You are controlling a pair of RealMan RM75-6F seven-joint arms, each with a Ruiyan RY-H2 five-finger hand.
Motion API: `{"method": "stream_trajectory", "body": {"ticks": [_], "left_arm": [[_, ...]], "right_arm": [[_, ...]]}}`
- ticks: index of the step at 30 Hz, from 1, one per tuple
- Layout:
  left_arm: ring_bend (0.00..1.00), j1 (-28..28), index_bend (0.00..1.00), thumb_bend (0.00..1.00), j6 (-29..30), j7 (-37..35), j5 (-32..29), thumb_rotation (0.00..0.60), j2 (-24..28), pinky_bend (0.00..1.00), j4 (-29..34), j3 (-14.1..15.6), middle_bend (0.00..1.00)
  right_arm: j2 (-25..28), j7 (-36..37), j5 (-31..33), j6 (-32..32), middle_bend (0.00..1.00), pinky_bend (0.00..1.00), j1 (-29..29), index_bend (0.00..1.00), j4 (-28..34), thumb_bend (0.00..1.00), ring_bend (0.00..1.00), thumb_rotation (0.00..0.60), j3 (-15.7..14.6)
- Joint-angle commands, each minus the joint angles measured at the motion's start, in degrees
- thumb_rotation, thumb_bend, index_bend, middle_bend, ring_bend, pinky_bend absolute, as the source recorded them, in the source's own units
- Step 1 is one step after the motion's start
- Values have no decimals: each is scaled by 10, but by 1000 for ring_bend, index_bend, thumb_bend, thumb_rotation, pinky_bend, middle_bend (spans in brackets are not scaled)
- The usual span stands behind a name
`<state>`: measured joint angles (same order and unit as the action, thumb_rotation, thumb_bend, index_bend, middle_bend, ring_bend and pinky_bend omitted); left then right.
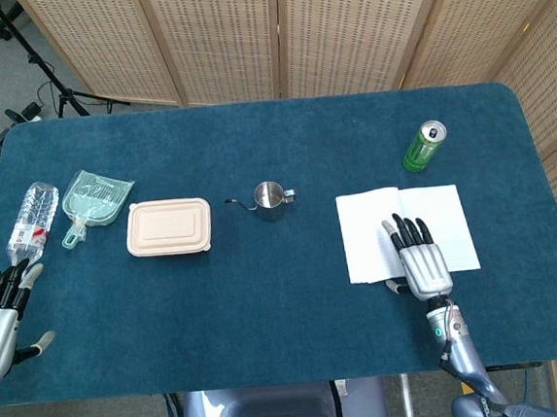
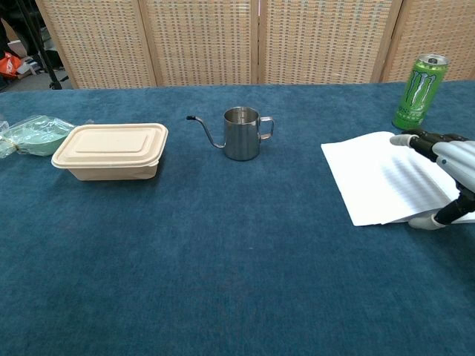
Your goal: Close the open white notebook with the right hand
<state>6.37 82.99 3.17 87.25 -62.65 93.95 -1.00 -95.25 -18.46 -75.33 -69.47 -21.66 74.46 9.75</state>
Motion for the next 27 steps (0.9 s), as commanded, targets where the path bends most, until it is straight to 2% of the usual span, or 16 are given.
{"method": "stream_trajectory", "body": {"ticks": [1, 13, 17, 27], "left_arm": [[0, 0, 0, 176, 0, -3, 2, 600, 1, 0, 0, 1, 0], [0, 1, 0, 176, 1, -14, 12, 600, 6, 0, 2, 6, 0], [0, 1, 0, 176, 0, -16, 14, 600, 6, 0, 2, 7, 0], [0, 2, 0, 177, -1, -15, 15, 600, 6, 0, 2, 9, 0]], "right_arm": [[-1, 0, 5, 4, 0, 0, -2, 0, -3, 104, 0, 600, 1], [-15, 9, 7, 6, 0, 0, -10, 0, -28, 105, 0, 600, -3], [-27, 28, -2, -10, 0, 0, -9, 0, -47, 124, 0, 600, -1], [-43, 63, -10, -38, 0, 0, -2, 0, -74, 435, 0, 600, 4]]}}
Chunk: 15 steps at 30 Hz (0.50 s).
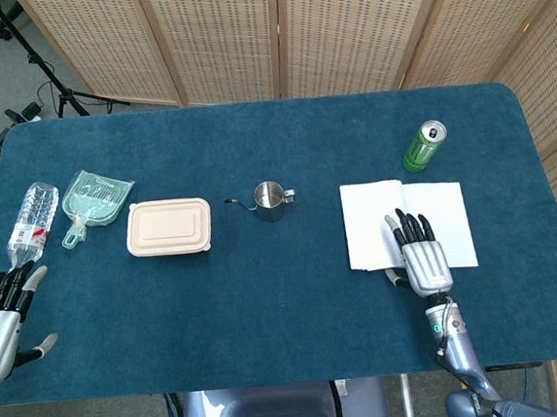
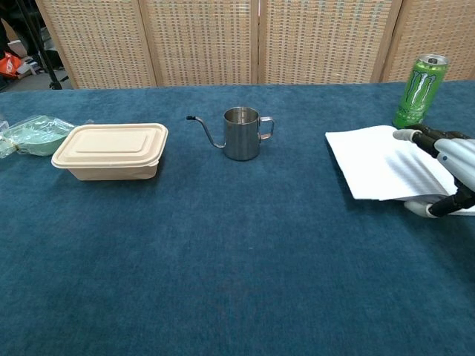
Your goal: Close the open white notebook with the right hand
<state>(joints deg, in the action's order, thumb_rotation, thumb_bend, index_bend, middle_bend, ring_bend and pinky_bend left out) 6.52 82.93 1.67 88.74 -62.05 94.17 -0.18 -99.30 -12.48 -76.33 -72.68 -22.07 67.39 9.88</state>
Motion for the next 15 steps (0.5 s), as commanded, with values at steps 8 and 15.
{"method": "stream_trajectory", "body": {"ticks": [8, 15], "left_arm": [[0, 0, 0, 177, -1, 2, 1, 600, 0, 0, 2, 2, 0], [0, 1, 0, 177, -2, 4, 2, 600, -1, 0, 3, 2, 0]], "right_arm": [[-8, 12, 13, -20, 0, 0, 13, 0, -5, 527, 0, 600, 10], [-8, 9, 19, -39, 0, 0, 20, 0, 4, 542, 0, 600, 20]]}}
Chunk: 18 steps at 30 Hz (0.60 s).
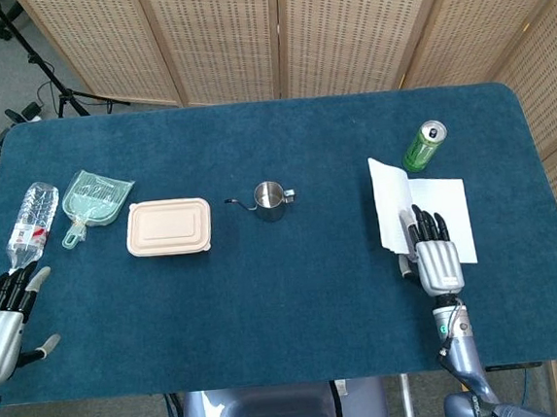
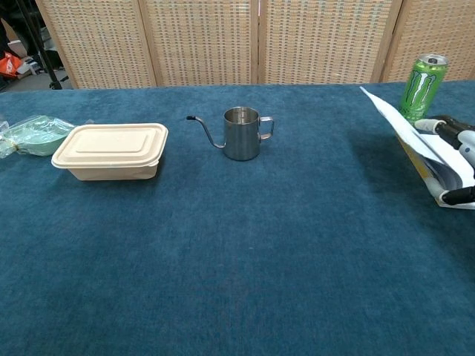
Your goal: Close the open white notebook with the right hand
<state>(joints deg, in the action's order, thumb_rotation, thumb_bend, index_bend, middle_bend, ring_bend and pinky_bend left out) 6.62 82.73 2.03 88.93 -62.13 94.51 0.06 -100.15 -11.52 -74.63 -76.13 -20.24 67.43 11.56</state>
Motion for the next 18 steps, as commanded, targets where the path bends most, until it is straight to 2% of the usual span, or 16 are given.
{"method": "stream_trajectory", "body": {"ticks": [1, 11, 18], "left_arm": [[0, 0, 0, 177, 1, 0, 0, 600, 0, 0, 0, 0, 0], [0, -1, 0, 178, 4, -3, 0, 600, 0, 0, 1, 0, 0], [0, -1, 0, 178, 2, -4, 2, 600, 1, 0, 2, 1, 0]], "right_arm": [[0, 0, 4, -10, 0, 0, 3, 0, 6, 542, 0, 600, 7], [11, -23, 25, -50, 0, 0, 13, 0, 45, 543, 0, 600, 42], [26, -40, 44, -64, 0, 0, 22, 0, 78, 543, 0, 600, 55]]}}
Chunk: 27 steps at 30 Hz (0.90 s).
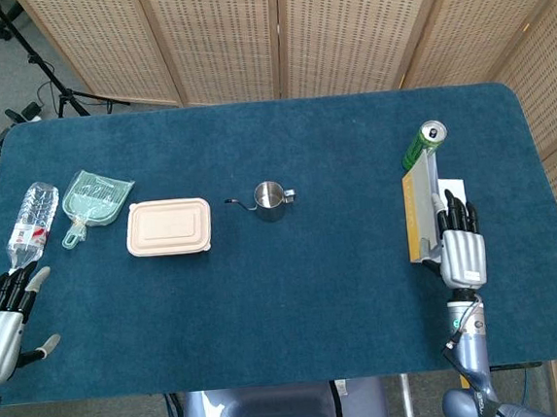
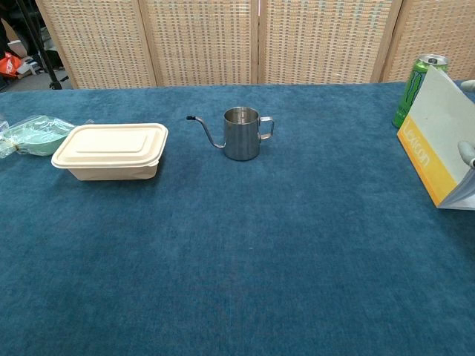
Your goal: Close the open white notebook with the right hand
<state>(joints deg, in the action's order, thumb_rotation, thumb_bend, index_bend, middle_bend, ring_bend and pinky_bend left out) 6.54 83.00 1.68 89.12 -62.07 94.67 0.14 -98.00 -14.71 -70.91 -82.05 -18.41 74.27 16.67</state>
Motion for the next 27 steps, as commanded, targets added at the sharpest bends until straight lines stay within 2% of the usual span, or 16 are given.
{"method": "stream_trajectory", "body": {"ticks": [1, 12, 14, 16, 21, 27], "left_arm": [[0, 0, 0, 179, -1, 0, 1, 600, 0, 0, 1, 0, 0], [0, -1, 0, 180, 1, -3, -1, 600, 1, 0, 1, 0, 0], [0, 0, 0, 180, 0, -1, -5, 600, 1, 0, 0, -1, 0], [0, 0, 0, 179, -1, 1, -8, 600, 0, 0, -1, -3, 0], [0, 0, 0, 180, -4, 11, -20, 600, -4, 0, -5, -7, 0], [0, -1, 0, 180, -6, 23, -33, 600, -11, 0, -8, -11, 0]], "right_arm": [[6, -11, 9, -6, 0, 0, 5, 0, 14, 543, 0, 600, 5], [25, -16, 20, -3, 0, 0, 11, 0, 45, 552, 0, 600, 5], [49, -4, 6, 7, 0, 0, 14, 0, 61, 530, 0, 600, -6], [79, 9, -13, 22, 0, 0, 16, 0, 76, 464, 0, 600, -23], [185, 16, -74, 55, 0, 0, 27, 0, 101, 342, 0, 600, -79], [234, 6, -102, 32, 0, 0, 54, 0, 99, 311, 0, 600, -111]]}}
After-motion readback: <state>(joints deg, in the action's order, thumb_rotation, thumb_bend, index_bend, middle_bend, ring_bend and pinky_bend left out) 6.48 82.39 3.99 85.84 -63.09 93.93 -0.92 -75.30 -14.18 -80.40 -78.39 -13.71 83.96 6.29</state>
